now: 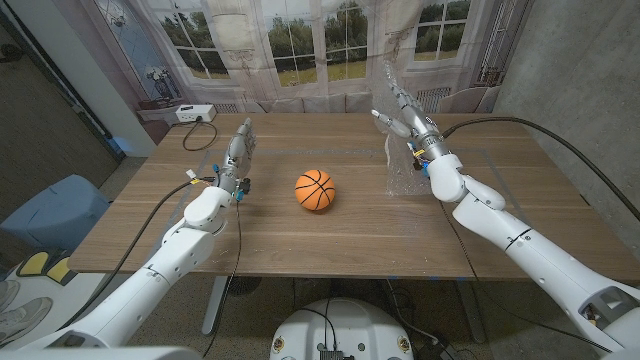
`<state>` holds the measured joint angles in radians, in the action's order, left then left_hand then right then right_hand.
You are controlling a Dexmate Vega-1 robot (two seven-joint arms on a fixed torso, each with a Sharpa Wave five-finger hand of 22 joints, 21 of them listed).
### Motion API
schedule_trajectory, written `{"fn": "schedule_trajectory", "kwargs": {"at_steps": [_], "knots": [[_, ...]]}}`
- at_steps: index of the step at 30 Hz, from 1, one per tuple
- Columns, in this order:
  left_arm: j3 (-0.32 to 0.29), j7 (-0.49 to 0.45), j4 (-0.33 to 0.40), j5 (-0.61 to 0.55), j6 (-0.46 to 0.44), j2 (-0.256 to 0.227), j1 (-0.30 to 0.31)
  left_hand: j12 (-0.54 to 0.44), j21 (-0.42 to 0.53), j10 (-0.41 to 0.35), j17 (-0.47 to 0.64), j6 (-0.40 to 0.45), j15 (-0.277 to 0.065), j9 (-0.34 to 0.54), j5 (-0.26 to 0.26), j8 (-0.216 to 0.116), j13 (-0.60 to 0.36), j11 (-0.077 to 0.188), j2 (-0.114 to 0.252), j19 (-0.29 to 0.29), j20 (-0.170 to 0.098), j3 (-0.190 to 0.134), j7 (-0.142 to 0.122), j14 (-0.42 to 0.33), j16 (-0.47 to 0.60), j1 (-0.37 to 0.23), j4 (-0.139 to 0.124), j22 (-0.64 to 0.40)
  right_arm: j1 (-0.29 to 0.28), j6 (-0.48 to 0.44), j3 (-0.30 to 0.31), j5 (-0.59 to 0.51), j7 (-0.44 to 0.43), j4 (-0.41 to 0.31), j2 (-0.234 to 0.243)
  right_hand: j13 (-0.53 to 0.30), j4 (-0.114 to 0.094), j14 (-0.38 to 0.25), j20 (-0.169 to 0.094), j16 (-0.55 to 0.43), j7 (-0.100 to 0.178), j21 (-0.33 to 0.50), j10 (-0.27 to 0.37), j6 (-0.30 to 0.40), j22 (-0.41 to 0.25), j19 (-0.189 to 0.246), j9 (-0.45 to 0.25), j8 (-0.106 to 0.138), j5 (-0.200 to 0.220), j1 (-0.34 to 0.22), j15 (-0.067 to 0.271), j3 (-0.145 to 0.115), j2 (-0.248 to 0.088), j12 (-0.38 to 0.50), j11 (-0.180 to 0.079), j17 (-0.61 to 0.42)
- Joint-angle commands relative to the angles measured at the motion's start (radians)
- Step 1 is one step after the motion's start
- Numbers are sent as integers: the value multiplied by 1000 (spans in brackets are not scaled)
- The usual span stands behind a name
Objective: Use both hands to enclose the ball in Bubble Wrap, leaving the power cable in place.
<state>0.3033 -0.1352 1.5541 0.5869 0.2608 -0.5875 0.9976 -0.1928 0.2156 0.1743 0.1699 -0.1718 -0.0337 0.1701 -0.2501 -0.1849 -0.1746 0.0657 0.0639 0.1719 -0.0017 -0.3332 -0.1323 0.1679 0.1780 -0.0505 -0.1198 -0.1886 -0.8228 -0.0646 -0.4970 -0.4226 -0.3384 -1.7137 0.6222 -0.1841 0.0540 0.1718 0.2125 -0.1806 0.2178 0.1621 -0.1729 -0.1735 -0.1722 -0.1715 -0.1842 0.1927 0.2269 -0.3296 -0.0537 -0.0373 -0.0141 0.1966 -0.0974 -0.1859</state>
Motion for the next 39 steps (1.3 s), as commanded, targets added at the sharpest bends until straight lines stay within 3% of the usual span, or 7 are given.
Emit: {"fn": "schedule_trajectory", "kwargs": {"at_steps": [1, 10, 17, 25, 34, 35, 39], "knots": [[9, 14, -11, -7, -1, 11, -17, -9, 9, 264, 2, -219, -6, 2, -4, 1, -4, -4, -4, 210, 9, 3, 1, 340, 6, -7, -1, -4, -27, -85, 8, -306, -80, -53, -8, -3, -2, 251, -2, -7, 0, 10, -70, -64, 0, -314, -2, 13, 7, 11, 1, 12, -1, 4, -33, -3], [23, 39, -46, -10, 3, 23, -50, -8, 9, 264, 3, -219, -6, 2, -4, 1, -5, -3, -6, 209, 10, 6, 1, 339, 5, -7, 0, -4, -36, -94, 16, -400, -187, -33, -36, -3, 1, 350, -2, -3, 2, 16, -236, -125, 1, -369, -1, -15, 23, 11, -5, 32, 3, -26, -6, -4], [31, 55, -68, -12, 3, 27, -74, -8, 9, 264, 3, -220, -7, 2, -5, 2, -5, -2, -7, 207, 12, 8, -1, 339, 4, -8, 0, -4, -53, -45, 36, -376, -235, -23, -50, -3, 6, 328, -4, -17, 1, 28, -247, -168, -1, -349, -1, -20, 31, 2, 3, 36, 3, -16, 1, -3], [43, 79, -100, -13, 1, 36, -110, -6, 8, 267, 3, -226, -7, 2, -6, 5, -5, 1, -8, 208, 13, 10, -2, 340, 3, -8, 1, -4, -94, -3, 62, -360, -230, -82, -37, -3, 10, 260, -6, -39, 2, 47, -207, -166, -4, -287, -3, -5, 39, -8, 1, 42, -1, 3, -1, 0], [56, 98, -130, -15, 5, 47, -139, -5, 8, 269, 3, -230, -8, 2, -7, 6, -5, 0, -9, 206, 12, 13, 0, 340, 3, -8, 1, -4, -143, 144, 119, -192, -118, -146, -16, -2, 6, 179, -5, -54, 1, 73, -130, -98, -7, -167, -4, 14, 45, 3, -2, 64, 4, 20, 4, 1], [58, 100, -133, -15, 5, 48, -142, -5, 8, 269, 3, -231, -8, 2, -7, 6, -5, 1, -9, 206, 12, 14, 1, 340, 3, -8, 1, -4, -148, 160, 125, -166, -94, -153, -13, -1, 2, 158, -5, -56, 1, 79, -106, -66, -6, -130, -4, 21, 46, 11, -2, 72, 5, 24, 0, 2], [62, 106, -140, -16, 7, 53, -150, -5, 8, 269, 3, -231, -8, 2, -8, 6, -5, 1, -10, 206, 12, 15, 1, 340, 3, -7, 1, -4, -158, 199, 135, -112, -20, -176, -6, -1, 1, 151, -4, -56, 1, 80, -100, -57, -6, -116, -4, 21, 46, 13, -2, 74, 5, 23, 4, 2]]}}
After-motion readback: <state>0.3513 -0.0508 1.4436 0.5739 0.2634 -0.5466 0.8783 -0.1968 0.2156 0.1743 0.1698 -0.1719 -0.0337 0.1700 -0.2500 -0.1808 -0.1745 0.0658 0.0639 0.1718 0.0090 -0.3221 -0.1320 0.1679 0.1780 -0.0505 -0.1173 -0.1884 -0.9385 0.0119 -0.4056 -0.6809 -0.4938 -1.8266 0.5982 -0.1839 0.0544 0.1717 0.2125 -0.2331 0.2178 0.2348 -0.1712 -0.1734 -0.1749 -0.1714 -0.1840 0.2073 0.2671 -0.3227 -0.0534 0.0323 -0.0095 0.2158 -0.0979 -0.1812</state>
